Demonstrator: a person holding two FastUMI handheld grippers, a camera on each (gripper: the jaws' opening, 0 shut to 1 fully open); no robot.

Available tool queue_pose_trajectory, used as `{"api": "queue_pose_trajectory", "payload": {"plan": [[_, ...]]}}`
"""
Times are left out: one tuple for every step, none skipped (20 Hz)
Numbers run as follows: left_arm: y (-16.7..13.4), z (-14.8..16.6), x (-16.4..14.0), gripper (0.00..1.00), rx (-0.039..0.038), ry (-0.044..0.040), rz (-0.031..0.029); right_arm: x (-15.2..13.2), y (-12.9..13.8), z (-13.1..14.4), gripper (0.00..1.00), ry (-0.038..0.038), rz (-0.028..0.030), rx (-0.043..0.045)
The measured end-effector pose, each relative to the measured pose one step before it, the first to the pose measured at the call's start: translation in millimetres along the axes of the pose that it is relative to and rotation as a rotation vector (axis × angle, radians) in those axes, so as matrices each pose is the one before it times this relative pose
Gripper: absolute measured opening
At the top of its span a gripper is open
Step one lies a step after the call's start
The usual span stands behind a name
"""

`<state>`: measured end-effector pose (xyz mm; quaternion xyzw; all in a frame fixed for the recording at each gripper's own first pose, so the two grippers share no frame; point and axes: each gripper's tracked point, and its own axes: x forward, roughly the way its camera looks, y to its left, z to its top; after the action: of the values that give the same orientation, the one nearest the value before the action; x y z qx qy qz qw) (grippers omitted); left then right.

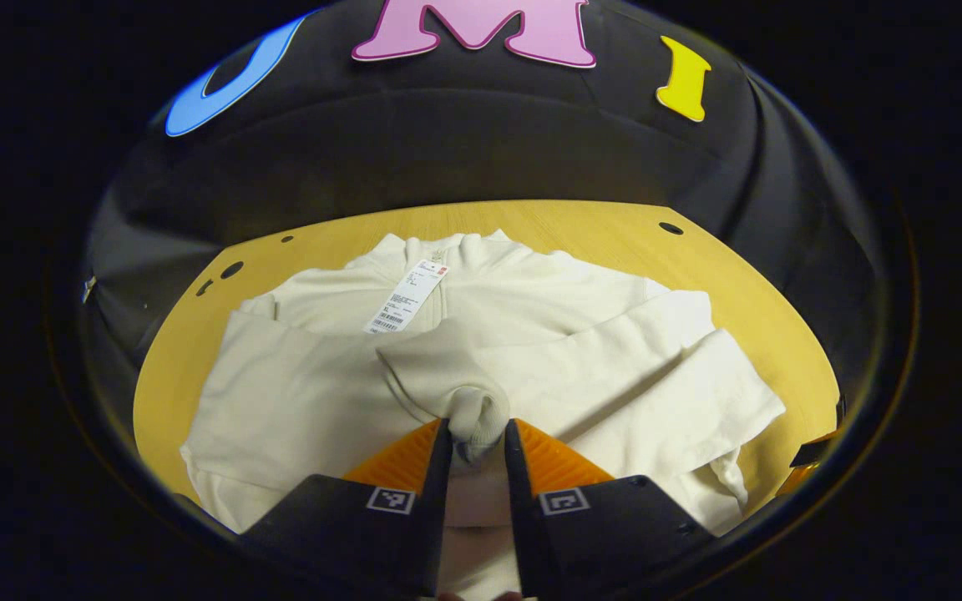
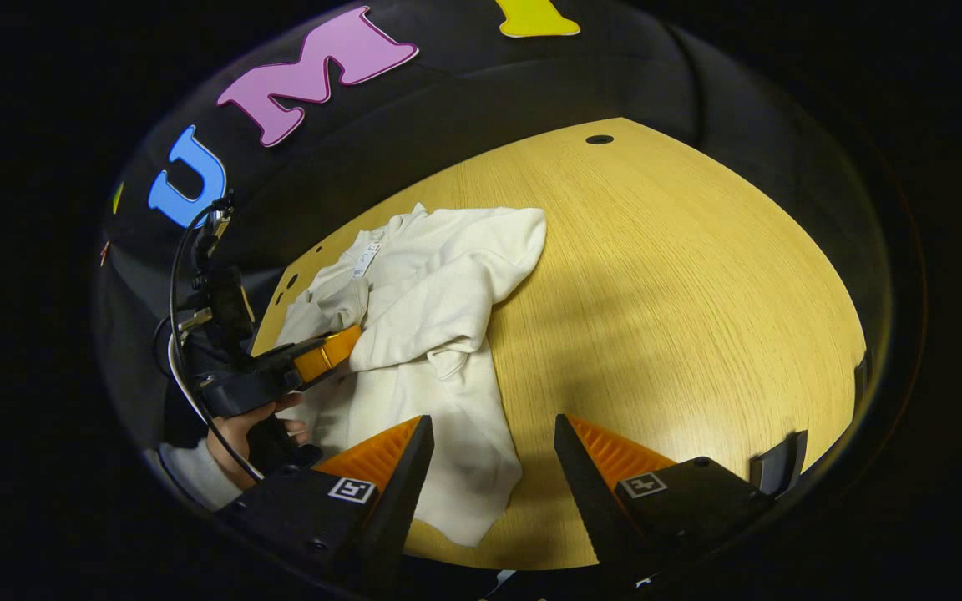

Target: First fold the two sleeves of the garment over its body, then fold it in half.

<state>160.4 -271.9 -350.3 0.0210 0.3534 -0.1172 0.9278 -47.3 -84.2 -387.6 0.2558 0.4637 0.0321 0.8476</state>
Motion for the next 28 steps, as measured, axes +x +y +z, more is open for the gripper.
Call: {"api": "queue_pose_trajectory", "payload": {"plan": [[-1.40,0.13,-1.11,0.46,0.01201,-0.00028,0.00312,0.97,0.64,0.00,0.90,0.00009,-0.00015,0.00225],[2.85,1.13,-0.54,0.58,0.01992,-0.00474,0.02363,1.68,0.71,0.41,0.90,0.00086,-0.00069,0.00296],[3.32,0.80,-2.81,0.61,0.02226,-0.00378,0.02781,1.60,0.43,0.86,0.90,-0.00064,-0.00114,0.00160],[1.93,1.20,-2.62,0.69,0.01663,-0.00294,0.01936,1.33,0.08,1.18,0.90,-0.00412,-0.00450,0.00150],[0.59,0.04,-4.67,0.72,0.00766,-0.00209,0.00504,0.62,0.45,0.62,0.89,-0.00122,-0.00372,0.00035],[-2.05,0.45,-4.44,0.75,-0.00262,-0.00210,-0.00988,0.12,-0.38,-1.09,0.89,0.00009,-0.00504,-0.00084],[-2.21,0.06,-5.69,0.77,-0.00750,-0.00305,-0.01975,0.26,0.45,-0.83,0.90,-0.00014,-0.00585,-0.00145],[-0.74,0.08,-6.70,0.77,-0.00724,0.00226,-0.01781,0.20,0.91,-1.19,0.90,0.00138,-0.00396,-0.00102],[0.35,-0.25,-7.45,0.78,-0.00788,-0.00040,-0.01886,0.02,0.96,-1.52,0.90,0.00184,-0.00504,-0.00179],[1.54,0.86,-8.23,0.78,-0.00770,-0.00801,-0.01235,0.33,0.49,-1.80,0.90,-0.00068,-0.00819,-0.00392],[3.52,0.09,-9.04,0.78,-0.00899,-0.00748,-0.01082,-0.30,0.90,-1.37,0.90,0.00244,-0.00343,-0.00333],[4.32,-1.11,-9.50,0.79,-0.01098,-0.00670,-0.00874,-0.70,1.72,-2.33,0.90,0.00224,-0.00237,0.00018],[5.84,-4.45,-9.30,0.79,-0.00979,-0.00017,-0.00862,-0.43,1.78,-2.11,0.90,0.00112,-0.00133,0.00234],[7.40,-5.31,-9.41,0.80,-0.00817,0.00424,-0.00637,-1.05,1.88,-2.97,0.90,0.00202,-0.00437,-0.00003],[9.50,-7.45,-8.68,0.80,-0.00672,0.00613,-0.00134,-0.49,0.12,-1.81,0.90,-0.00200,-0.00812,-0.00494],[10.85,-7.76,-7.44,0.80,-0.00275,0.00921,0.00202,-0.65,0.50,-2.70,0.90,0.00031,-0.00857,-0.00669],[13.67,-10.53,-5.48,0.80,0.00066,0.01175,0.01162,-1.08,-0.09,-2.60,0.89,0.00168,-0.00747,-0.00498],[13.74,-9.84,-6.43,0.80,-0.00044,0.01254,0.01460,-0.07,0.43,-2.84,0.89,0.00251,-0.00650,-0.00115],[12.26,-9.57,-5.49,0.80,-0.00620,0.01646,0.00953,-1.03,1.15,-2.88,0.90,0.00277,-0.00617,0.00236],[11.60,-9.37,-5.33,0.80,-0.01040,0.01449,0.00976,-1.35,0.92,-3.77,0.90,0.00173,-0.00550,0.00267],[11.95,-7.80,-5.21,0.80,-0.00777,0.01052,0.00819,-1.58,1.14,-2.43,0.90,0.00085,-0.00553,0.00060],[11.97,-6.84,-6.92,0.80,-0.00224,0.00712,0.01090,-0.65,0.57,-3.34,0.90,0.00007,-0.00674,0.00016],[11.24,-6.29,-5.31,0.80,0.00023,0.00215,0.01238,-0.92,1.54,-2.53,0.90,0.00159,-0.00424,0.00187],[12.14,-5.94,-5.38,0.80,-0.00002,0.00151,0.01024,-1.00,1.26,-3.91,0.90,0.00257,-0.00546,0.00199],[10.47,-5.54,-4.79,0.80,-0.00443,0.00166,0.01118,-0.40,0.78,-3.32,0.90,0.00374,-0.00478,0.00160],[9.81,-6.71,-3.79,0.80,-0.01010,0.00989,0.00757,0.68,0.71,-4.13,0.90,0.00471,-0.00636,-0.00013],[9.31,-7.64,-2.55,0.80,-0.01136,0.01050,0.01031,0.58,0.10,-3.15,0.90,0.00308,-0.00797,-0.00220],[8.30,-6.29,-0.92,0.80,-0.01379,0.01088,0.01046,-0.81,0.50,-5.15,0.90,0.00274,-0.00869,-0.00160]]}}
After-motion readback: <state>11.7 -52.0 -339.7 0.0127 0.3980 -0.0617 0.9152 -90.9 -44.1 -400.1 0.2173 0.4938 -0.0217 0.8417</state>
